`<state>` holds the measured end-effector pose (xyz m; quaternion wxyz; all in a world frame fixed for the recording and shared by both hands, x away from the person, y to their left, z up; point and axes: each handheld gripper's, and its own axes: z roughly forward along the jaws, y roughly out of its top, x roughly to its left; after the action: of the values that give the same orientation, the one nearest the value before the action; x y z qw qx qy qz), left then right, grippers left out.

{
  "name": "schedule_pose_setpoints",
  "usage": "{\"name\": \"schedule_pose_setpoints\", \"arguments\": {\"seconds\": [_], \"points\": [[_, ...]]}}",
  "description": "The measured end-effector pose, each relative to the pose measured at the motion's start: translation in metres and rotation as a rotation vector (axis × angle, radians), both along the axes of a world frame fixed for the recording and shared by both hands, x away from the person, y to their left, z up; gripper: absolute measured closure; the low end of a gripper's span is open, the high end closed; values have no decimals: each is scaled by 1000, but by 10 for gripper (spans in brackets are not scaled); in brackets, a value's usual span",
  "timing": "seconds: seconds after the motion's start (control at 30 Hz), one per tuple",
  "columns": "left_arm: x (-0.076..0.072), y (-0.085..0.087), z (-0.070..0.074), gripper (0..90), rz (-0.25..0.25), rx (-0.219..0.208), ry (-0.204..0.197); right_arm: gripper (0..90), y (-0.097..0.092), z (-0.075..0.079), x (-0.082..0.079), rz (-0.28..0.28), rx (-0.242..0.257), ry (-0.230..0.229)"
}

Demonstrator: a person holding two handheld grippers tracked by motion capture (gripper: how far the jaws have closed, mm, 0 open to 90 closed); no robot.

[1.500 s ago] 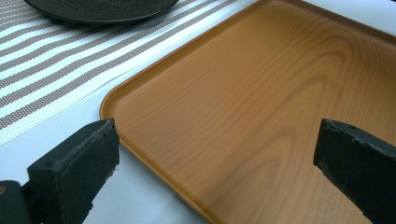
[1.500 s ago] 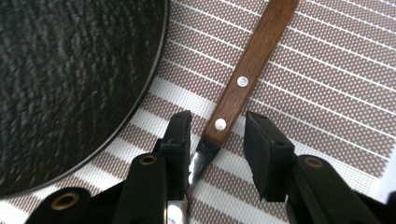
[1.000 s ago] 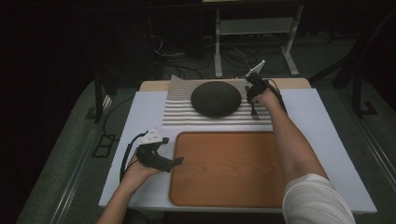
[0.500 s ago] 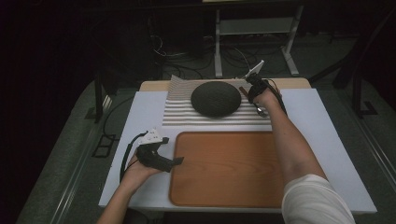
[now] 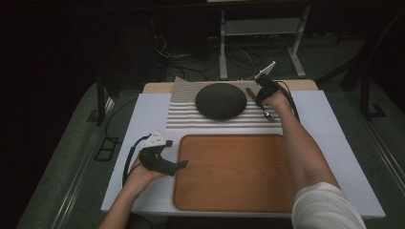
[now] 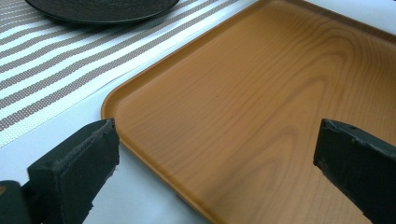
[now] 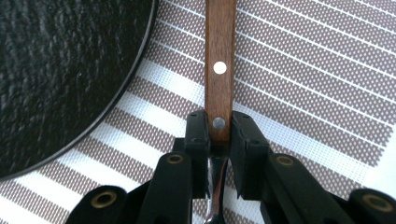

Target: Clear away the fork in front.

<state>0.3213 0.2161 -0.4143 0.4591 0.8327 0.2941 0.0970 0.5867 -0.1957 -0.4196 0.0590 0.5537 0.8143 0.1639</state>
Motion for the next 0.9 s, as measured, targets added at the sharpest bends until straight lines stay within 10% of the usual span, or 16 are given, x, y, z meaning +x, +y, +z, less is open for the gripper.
{"name": "schedule_pose_setpoints", "arguments": {"seconds": [0.4, 0.9], "points": [[0, 0, 0, 0, -2, -6, 3, 769, -12, 31, -20, 43, 60, -35], [-1, -2, 1, 0, -4, -19, 2, 769, -23, 58, -97, 157, 169, -134]]}}
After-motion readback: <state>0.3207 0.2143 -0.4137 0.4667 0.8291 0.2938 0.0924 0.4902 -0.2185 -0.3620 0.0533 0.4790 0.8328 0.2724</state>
